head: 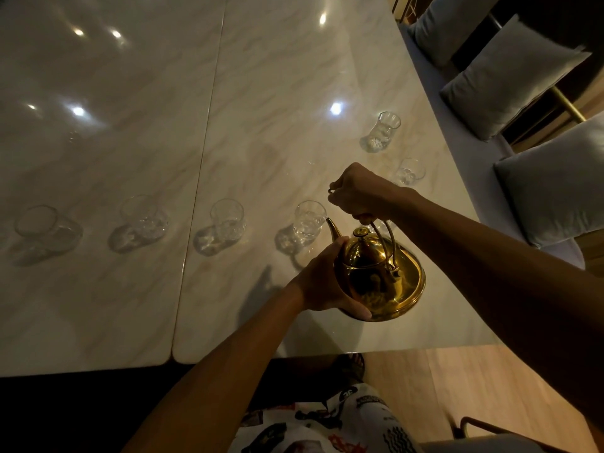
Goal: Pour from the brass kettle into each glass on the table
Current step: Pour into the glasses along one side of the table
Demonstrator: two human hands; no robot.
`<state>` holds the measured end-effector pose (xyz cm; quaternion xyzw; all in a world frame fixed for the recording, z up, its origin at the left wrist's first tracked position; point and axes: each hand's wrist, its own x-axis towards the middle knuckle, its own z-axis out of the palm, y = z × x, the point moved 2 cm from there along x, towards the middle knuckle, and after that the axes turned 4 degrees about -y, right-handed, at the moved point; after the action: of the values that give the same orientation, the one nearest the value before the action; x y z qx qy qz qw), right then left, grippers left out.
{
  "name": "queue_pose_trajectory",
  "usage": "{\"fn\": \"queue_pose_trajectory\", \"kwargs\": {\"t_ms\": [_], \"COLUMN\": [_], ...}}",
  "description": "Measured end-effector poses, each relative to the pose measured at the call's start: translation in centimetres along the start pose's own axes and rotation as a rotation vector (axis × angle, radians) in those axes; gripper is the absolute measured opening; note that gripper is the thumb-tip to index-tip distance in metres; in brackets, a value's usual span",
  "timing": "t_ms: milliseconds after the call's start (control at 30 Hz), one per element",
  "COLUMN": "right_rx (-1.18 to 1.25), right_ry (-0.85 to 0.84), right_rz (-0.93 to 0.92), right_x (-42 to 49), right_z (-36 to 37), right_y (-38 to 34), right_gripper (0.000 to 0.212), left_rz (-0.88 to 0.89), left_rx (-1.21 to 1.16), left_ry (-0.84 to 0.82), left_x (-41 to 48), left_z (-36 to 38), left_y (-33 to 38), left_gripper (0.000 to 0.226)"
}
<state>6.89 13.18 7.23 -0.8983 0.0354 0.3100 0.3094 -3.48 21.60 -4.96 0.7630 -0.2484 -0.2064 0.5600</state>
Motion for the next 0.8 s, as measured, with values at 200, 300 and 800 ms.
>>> {"fn": "queue_pose_trajectory", "kwargs": {"t_ms": [200,300,800], "right_rx": [-0.023,-0.034,0.016], "right_ry": [0.008,0.008,0.177], "right_rz": [0.007,-0.001,-0.236], "right_x": [-0.1,-0.6,-3.3], "right_z": [0.0,0.0,0.1], "right_y": [-0.1,-0.3,2.3], "right_gripper": [0.028,0.026,0.043], "left_rz": [0.000,0.010,-0.097], "left_rx": [0.021,0.029,0.341], "left_ry": [-0.012,-0.009,-0.065], "left_x": [0.0,0.0,0.0], "left_z": [0.1,0.1,-0.1], "left_y": [-0.2,-0.3,-0.7], "left_gripper": [0.110,0.108,0.127]}}
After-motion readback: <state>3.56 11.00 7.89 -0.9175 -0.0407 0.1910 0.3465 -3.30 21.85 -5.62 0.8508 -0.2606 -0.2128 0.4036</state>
